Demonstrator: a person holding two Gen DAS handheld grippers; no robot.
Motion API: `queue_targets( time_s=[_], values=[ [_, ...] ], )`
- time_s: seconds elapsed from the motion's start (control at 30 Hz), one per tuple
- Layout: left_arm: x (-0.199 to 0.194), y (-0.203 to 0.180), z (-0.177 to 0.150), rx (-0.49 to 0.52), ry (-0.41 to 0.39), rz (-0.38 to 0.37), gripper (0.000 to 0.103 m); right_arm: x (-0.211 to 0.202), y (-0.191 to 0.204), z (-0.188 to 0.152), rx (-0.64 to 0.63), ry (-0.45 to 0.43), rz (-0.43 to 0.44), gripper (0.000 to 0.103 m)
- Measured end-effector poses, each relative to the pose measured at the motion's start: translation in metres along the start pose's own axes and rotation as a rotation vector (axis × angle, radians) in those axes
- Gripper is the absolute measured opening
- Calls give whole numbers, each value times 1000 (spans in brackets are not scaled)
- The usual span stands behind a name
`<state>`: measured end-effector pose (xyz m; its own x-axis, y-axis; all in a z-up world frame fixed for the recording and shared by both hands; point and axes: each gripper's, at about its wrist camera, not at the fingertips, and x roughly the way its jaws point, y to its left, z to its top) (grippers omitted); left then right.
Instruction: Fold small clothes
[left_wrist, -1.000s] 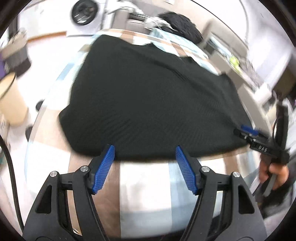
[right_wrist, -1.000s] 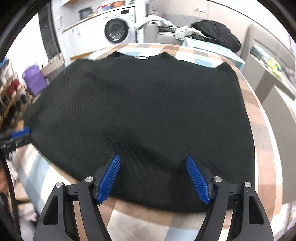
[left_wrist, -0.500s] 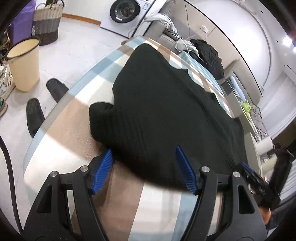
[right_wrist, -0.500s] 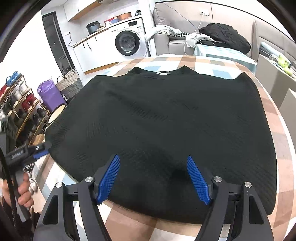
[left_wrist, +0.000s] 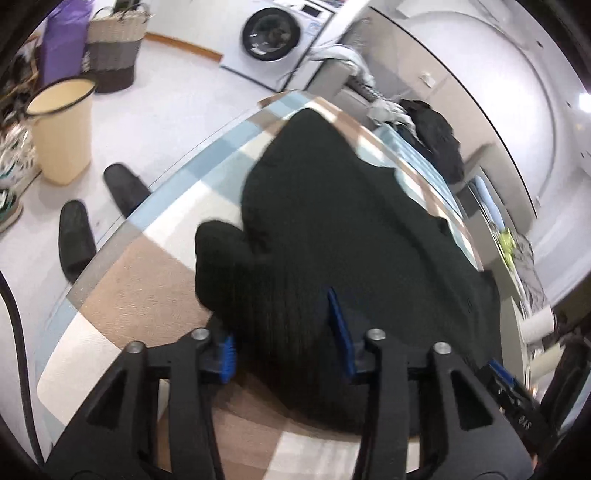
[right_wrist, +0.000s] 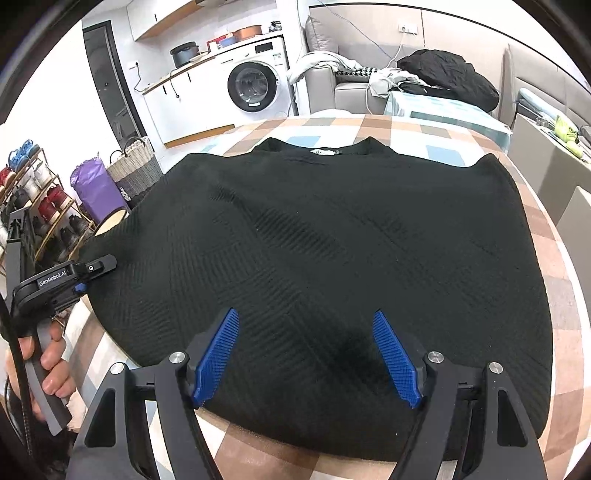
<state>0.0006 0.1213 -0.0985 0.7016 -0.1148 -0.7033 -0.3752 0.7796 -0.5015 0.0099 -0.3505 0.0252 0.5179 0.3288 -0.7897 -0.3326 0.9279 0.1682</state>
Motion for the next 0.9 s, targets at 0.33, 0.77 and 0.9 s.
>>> queue_targets(
  time_s=[0.33,0.77,0.9],
  values=[
    [-1,-15,13,96,-99,1,14,2,2,3,6,2,-9,77],
    [-24,-54,23,265,-165,5,13,4,-21,-5,63,27,-42,78],
    [-28,-112,19,453,-195,-55,13,-4,-26,-6,77,7,-52,78]
  ],
)
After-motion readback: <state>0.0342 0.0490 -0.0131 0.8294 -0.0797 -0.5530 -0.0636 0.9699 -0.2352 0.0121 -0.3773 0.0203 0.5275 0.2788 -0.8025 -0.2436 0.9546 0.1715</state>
